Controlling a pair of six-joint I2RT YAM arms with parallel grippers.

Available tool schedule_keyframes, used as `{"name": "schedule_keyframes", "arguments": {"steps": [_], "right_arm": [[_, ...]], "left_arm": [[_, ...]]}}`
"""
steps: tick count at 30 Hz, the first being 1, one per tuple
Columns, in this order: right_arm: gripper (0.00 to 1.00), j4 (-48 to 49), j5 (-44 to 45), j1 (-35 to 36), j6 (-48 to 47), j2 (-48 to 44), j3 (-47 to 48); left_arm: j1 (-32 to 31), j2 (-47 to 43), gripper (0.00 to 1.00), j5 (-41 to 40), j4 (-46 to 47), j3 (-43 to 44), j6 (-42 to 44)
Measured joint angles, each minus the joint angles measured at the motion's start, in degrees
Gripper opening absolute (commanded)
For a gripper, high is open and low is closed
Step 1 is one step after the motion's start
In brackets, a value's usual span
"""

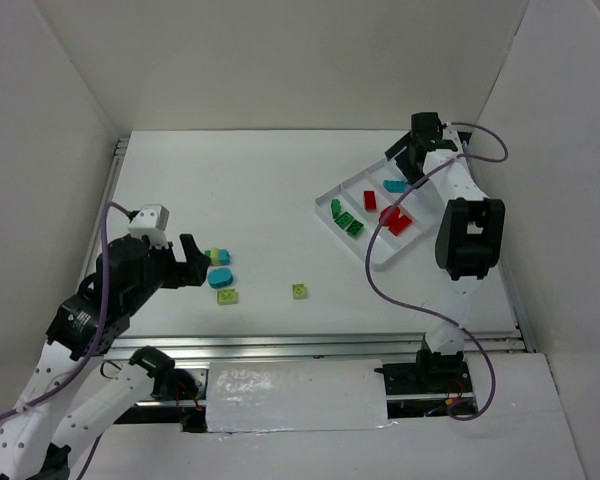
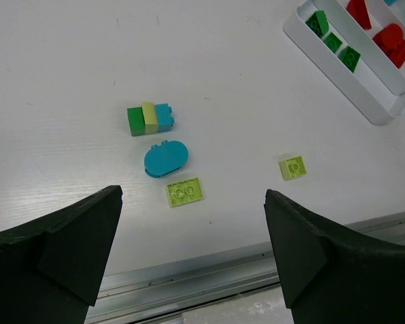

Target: Sort the legos into containers by color

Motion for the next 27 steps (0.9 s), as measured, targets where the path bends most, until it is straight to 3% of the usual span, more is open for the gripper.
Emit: {"name": "schedule_keyframes", "arguments": {"steps": [1, 4, 6, 10, 18, 22, 27], "right_arm": [[0.94, 0.3, 0.5, 0.7, -0.5, -2.7, -1.1], [0.95, 1.2, 2.6, 5.9, -3.7, -11.3, -2.9], [1.00, 2.8, 3.0, 12.0, -6.7, -15.5, -2.9], [1.00, 3.3, 3.1, 26.4, -11.3, -18.5, -2.9], [1.00, 0.9, 3.7, 54.1, -12.5, -9.6, -4.7], [1.00, -2.8, 4.8, 61.3, -11.9, -0.9, 0.9], [1.00, -4.8, 4.4, 64.0, -12.5, 6.8, 7.7]], "left_arm": [[0.0, -0.3, 0.99, -1.0, 0.0, 0.0, -0.2], [0.0, -1.2, 1.00, -5.6, -0.8, 0.0, -1.9], [0.0, -1.6, 1.00, -8.8, -1.7, 0.0, -3.4], [0.5, -2.3, 0.99, -16.2, -4.5, 0.1, -7.7], [3.2, -5.7, 1.00, -26.8, -9.7, 0.8, -14.3], [3.7, -8.1, 0.99, -27.2, -9.6, 0.8, -14.9], [3.8, -8.1, 0.99, -27.0, -9.5, 0.8, -14.8]]}}
